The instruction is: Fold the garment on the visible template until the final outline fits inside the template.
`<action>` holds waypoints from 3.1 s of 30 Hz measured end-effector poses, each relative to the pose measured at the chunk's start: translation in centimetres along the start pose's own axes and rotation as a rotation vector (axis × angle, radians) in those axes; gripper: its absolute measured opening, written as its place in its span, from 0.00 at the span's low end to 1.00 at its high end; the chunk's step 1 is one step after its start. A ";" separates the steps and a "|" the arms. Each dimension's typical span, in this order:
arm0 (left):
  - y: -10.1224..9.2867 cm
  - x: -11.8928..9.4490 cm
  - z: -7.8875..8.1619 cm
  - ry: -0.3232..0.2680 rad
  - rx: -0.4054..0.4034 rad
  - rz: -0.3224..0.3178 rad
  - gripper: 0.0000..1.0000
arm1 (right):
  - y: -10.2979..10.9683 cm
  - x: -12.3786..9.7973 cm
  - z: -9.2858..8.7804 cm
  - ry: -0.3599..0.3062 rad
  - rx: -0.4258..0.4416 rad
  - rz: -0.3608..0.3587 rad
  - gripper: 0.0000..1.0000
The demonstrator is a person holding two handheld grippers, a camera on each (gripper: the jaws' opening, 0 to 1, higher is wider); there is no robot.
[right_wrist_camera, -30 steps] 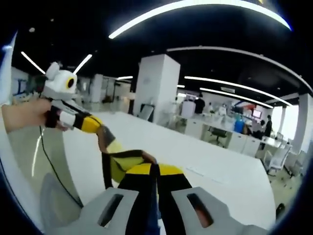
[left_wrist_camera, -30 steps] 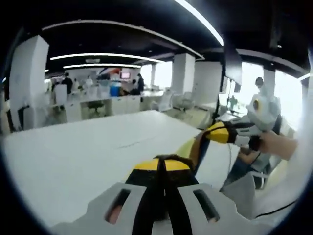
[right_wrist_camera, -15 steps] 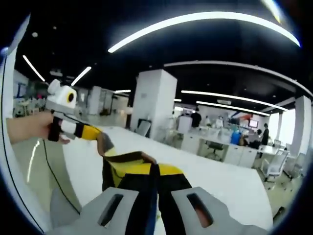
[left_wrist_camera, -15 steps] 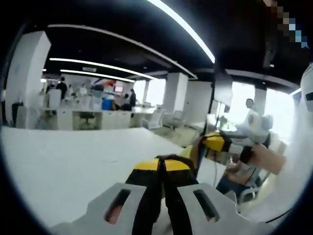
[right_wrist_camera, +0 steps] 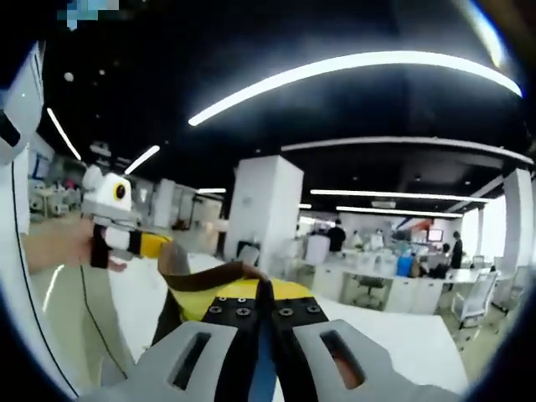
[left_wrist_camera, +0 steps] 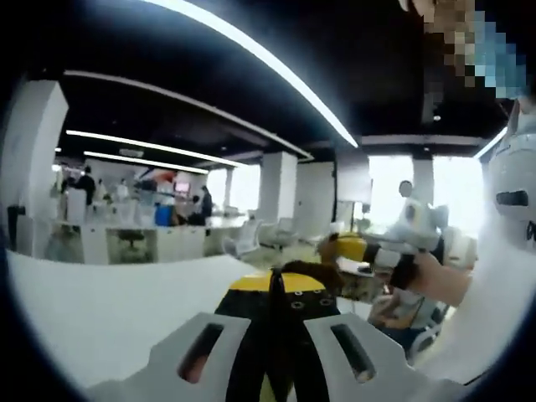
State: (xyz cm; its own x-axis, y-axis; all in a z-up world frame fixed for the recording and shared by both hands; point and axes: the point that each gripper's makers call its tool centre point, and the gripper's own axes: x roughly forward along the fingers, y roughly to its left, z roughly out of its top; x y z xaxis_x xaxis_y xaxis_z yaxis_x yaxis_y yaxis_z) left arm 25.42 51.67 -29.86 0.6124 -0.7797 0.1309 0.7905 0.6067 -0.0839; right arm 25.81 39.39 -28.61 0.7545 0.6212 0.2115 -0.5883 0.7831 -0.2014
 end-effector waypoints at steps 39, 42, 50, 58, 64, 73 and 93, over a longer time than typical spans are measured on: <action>9.3 6.3 -12.0 0.363 -0.037 0.184 0.00 | -5.5 4.1 -13.5 0.278 0.087 -0.031 0.03; 10.4 6.8 -12.7 0.375 -0.049 0.194 0.00 | -6.6 4.6 -14.7 0.299 0.102 -0.041 0.03; 12.9 7.3 -14.6 0.417 -0.086 0.236 0.00 | -8.0 6.0 -17.4 0.338 0.125 -0.036 0.03; 15.7 8.5 -16.3 0.458 -0.097 0.249 0.00 | -8.7 7.4 -20.2 0.372 0.154 -0.032 0.03; 17.0 9.6 -17.6 0.494 -0.101 0.246 0.00 | -9.3 7.9 -22.4 0.406 0.165 -0.035 0.03; 18.1 10.9 -19.6 0.535 -0.112 0.230 0.00 | -10.3 8.6 -25.2 0.446 0.187 -0.041 0.03; 21.7 12.8 -23.9 0.607 -0.190 0.222 0.00 | -11.8 10.2 -30.8 0.525 0.218 -0.051 0.03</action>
State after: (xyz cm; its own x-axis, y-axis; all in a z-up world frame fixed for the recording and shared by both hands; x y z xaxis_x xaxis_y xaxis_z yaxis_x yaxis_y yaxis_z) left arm 50.75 51.14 -53.60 0.6158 -0.6225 -0.4830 0.5998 0.7679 -0.2249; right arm 49.42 35.65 -53.55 0.7943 0.5289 -0.2989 -0.5516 0.8341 0.0102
